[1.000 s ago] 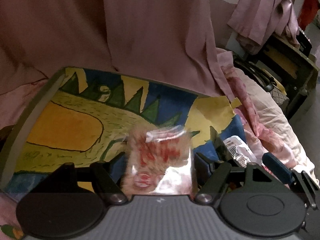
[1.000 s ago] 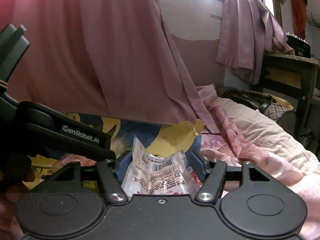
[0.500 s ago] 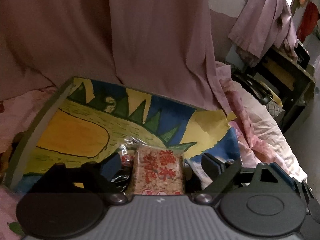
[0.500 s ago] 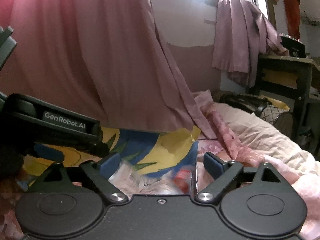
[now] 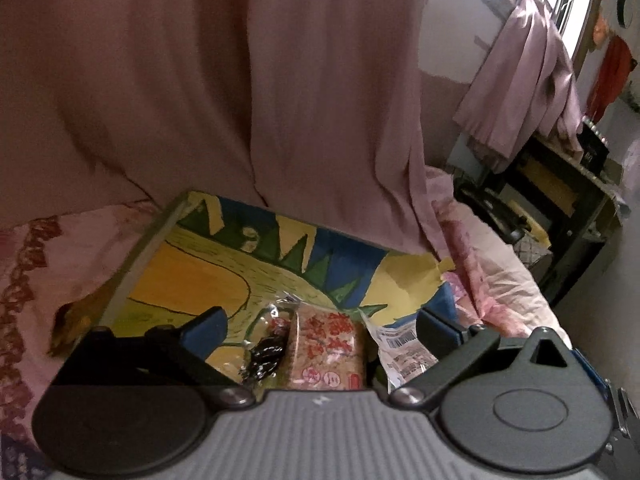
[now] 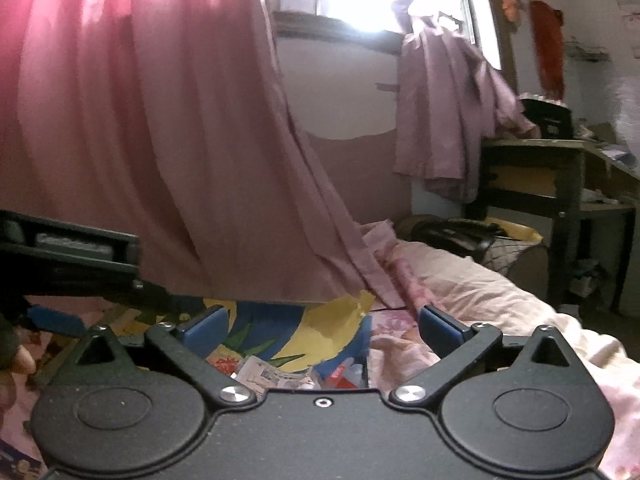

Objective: Organize snacks
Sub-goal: 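Lift both packets into the cartoon tray and open both grippers, then withdraw both tools from the tray back over the remaining snacks, then grasp the yellow-green wafer bar with the right gripper while the left grasps the nut-bar pack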

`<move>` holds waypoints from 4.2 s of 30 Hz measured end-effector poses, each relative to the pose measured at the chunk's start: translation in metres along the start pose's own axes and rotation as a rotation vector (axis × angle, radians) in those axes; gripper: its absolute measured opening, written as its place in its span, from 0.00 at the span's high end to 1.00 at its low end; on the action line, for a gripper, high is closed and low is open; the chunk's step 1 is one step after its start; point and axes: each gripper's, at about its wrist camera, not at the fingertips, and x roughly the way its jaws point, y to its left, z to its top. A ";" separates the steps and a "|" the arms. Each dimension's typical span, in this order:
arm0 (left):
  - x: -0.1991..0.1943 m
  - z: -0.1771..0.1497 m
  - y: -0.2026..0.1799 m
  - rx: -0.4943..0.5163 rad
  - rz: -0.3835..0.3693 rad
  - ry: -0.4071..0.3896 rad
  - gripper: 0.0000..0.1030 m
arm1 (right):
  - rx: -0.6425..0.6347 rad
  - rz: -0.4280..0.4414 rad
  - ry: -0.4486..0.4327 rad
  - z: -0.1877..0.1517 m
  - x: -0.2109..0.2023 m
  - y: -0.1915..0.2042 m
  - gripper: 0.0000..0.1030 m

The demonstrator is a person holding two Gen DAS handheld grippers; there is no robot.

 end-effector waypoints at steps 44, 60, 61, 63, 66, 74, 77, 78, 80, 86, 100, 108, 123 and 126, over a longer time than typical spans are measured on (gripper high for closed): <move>-0.204 -0.139 0.081 0.285 0.054 -0.004 0.00 | 0.106 -0.017 0.179 -0.054 -0.233 0.062 0.01; -0.193 -0.153 0.102 0.346 0.058 0.049 0.00 | 0.049 0.000 0.344 -0.075 -0.222 0.083 0.01; -0.191 -0.153 0.103 0.349 0.060 0.051 0.00 | 0.048 0.001 0.354 -0.075 -0.221 0.083 0.01; -0.188 -0.154 0.104 0.353 0.065 0.056 0.00 | 0.044 0.000 0.371 -0.077 -0.218 0.084 0.01; -0.186 -0.155 0.107 0.357 0.069 0.059 0.00 | 0.035 -0.006 0.401 -0.080 -0.213 0.085 0.01; -0.178 -0.153 0.116 0.342 0.090 0.076 0.00 | 0.026 -0.007 0.452 -0.083 -0.205 0.086 0.01; -0.175 -0.150 0.117 0.358 0.101 0.069 0.00 | 0.026 -0.005 0.484 -0.084 -0.200 0.086 0.01; -0.174 -0.149 0.117 0.364 0.103 0.066 0.00 | 0.025 0.000 0.494 -0.084 -0.197 0.087 0.01; -0.171 -0.147 0.117 0.376 0.105 0.063 0.00 | 0.025 0.027 0.521 -0.086 -0.191 0.087 0.01; -0.163 -0.142 0.117 0.402 0.115 0.074 0.00 | 0.054 0.065 0.590 -0.090 -0.167 0.082 0.01; -0.138 -0.127 0.101 0.480 0.091 0.086 0.00 | -0.028 0.035 0.580 -0.084 -0.118 0.071 0.01; -0.110 -0.127 0.082 0.595 0.097 0.092 0.00 | -0.054 -0.017 0.574 -0.088 -0.089 0.064 0.01; -0.074 -0.137 0.070 0.729 0.040 0.192 0.05 | 0.052 0.031 0.588 -0.096 -0.054 0.059 0.12; -0.070 -0.137 0.069 0.725 0.030 0.216 0.11 | 0.065 0.024 0.613 -0.101 -0.049 0.058 0.14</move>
